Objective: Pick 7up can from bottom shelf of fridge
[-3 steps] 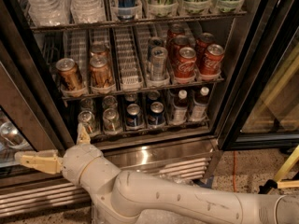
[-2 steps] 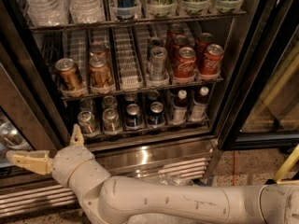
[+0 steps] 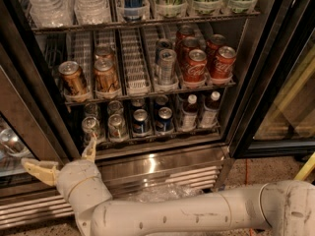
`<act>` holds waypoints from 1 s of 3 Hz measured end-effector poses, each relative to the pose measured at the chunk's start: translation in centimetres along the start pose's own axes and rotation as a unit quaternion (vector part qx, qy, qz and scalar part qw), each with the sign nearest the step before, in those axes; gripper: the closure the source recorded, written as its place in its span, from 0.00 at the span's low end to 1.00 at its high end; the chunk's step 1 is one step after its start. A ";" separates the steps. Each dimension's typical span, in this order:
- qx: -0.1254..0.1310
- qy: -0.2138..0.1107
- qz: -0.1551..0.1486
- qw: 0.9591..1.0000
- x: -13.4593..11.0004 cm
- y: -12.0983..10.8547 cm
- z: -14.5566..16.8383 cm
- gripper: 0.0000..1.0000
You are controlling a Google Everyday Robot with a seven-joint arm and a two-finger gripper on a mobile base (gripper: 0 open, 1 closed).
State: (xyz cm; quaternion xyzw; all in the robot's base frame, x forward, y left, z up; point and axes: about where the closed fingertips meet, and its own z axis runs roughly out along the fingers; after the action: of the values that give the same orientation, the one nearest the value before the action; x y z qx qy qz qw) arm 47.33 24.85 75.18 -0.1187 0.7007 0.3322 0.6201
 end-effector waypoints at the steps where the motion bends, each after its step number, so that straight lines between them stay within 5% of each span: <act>1: 0.027 0.001 0.001 1.000 0.0 -1.4 0.0 0.00; 2: 0.027 0.002 0.001 1.000 0.1 -1.4 0.1 0.00; 3: 0.051 0.029 -0.030 0.998 2.1 -2.4 0.8 0.00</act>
Offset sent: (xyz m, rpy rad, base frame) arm 0.0097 -0.0095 -0.0095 -0.0086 0.0261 -0.0536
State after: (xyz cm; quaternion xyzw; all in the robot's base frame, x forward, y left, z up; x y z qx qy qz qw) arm 48.92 24.02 72.40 -0.1172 0.7306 0.2737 0.6144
